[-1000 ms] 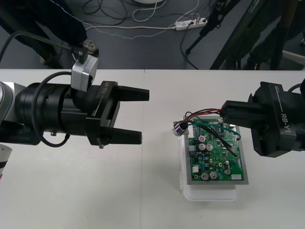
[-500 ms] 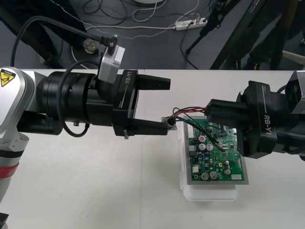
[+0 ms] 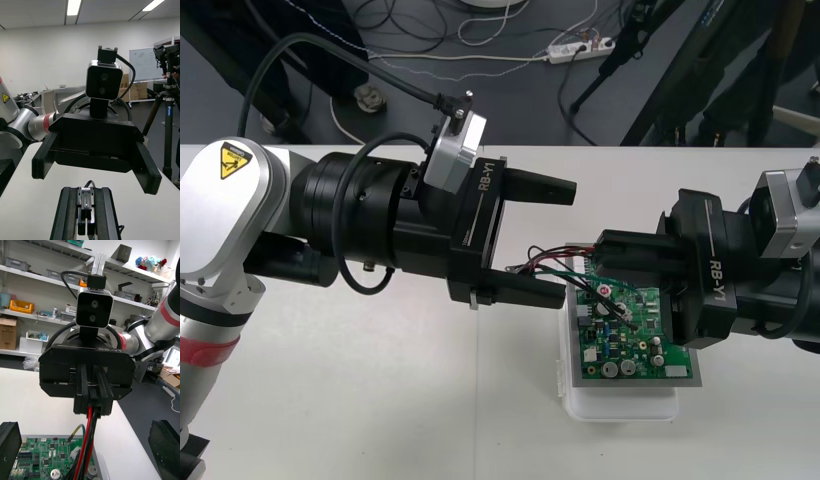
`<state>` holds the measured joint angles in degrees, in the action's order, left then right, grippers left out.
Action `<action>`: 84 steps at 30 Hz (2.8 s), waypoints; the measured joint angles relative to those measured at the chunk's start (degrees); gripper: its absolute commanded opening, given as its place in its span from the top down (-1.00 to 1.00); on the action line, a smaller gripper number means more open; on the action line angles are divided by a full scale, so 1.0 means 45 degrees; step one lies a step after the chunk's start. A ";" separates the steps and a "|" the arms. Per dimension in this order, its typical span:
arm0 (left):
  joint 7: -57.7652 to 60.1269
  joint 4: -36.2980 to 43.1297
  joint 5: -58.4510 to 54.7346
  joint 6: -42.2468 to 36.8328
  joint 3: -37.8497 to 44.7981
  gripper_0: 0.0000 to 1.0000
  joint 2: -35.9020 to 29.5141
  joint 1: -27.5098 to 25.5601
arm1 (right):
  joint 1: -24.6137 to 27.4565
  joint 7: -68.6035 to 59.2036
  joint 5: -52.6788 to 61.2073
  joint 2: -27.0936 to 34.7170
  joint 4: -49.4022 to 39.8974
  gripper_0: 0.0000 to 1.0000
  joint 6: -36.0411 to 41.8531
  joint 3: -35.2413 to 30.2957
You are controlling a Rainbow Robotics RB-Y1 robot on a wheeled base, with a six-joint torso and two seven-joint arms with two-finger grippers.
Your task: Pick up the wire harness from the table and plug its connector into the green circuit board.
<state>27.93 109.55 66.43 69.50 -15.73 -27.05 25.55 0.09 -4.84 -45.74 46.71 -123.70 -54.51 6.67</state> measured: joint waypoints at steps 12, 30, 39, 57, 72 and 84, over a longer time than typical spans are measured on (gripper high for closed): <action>-0.0157 0.0000 -0.0001 -0.0092 -0.0670 -1.00 0.0007 0.0189 | -0.0002 -0.0181 0.0000 -0.0002 -0.0180 1.00 -0.0273 0.0189; -0.0785 0.0000 -0.0077 -0.0093 -0.0901 -1.00 0.0008 0.0190 | -0.0005 -0.1210 0.0000 -0.0002 -0.0188 1.00 -0.0847 0.0179; -0.0785 0.0000 -0.0136 -0.0094 -0.0901 -1.00 0.0006 0.0190 | -0.0005 -0.1210 0.0000 -0.0002 -0.0189 1.00 -0.0847 0.0173; -0.0785 0.0010 -0.0470 -0.0083 -0.0955 1.00 -0.0009 0.0189 | -0.0005 -0.1210 -0.0013 -0.0002 -0.0177 1.00 -0.0786 -0.0050; -0.0787 0.0014 -0.0537 -0.0092 -0.0988 1.00 -0.0023 0.0188 | -0.0005 -0.1210 -0.0040 -0.0002 -0.0166 0.99 -0.0784 -0.0168; -0.0829 0.0011 -0.0809 -0.0099 -0.0989 1.00 -0.0051 0.0182 | -0.0006 -0.1209 -0.0040 -0.0003 -0.0181 -1.00 -0.0794 -0.0180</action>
<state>24.20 109.61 62.78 69.06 -20.18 -27.28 26.36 0.06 -10.29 -45.92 46.70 -124.51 -58.09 5.86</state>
